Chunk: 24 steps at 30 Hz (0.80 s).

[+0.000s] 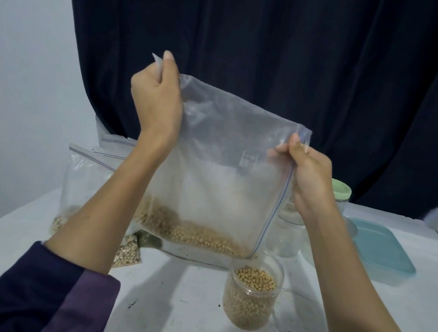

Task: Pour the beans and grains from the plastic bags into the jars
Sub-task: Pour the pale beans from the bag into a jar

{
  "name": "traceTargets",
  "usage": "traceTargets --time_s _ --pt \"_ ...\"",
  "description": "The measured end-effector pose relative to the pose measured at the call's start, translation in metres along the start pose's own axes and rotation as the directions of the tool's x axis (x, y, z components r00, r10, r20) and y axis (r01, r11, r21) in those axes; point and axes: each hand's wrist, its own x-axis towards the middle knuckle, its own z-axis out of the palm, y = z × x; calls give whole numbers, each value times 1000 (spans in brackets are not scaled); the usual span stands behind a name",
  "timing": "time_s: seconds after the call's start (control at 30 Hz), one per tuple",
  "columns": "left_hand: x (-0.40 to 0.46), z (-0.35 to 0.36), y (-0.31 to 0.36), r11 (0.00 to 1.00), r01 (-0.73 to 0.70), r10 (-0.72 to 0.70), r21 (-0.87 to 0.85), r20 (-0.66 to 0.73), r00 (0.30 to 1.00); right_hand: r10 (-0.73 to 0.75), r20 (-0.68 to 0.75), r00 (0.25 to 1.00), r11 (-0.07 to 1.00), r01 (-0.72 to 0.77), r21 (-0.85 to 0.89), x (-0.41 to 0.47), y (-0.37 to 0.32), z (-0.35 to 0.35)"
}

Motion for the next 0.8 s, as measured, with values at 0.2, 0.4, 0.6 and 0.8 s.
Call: traceTargets --time_s 0.2,0.4,0.6,0.8 --pt "2 1 -2 1000 6 -6 -11 -1 1000 -4 31 1000 1000 4 2 -4 -4 -9" --pt "0 4 -2 1000 13 -13 -17 -1 1000 -29 53 998 999 31 -36 -9 -11 -18" --pt "1 6 -3 1000 24 -24 -16 -6 1000 -51 4 999 998 51 -23 -16 -9 -16" --pt "2 6 0 1000 10 -9 -14 8 1000 -53 -38 998 998 54 39 -18 -1 -10"
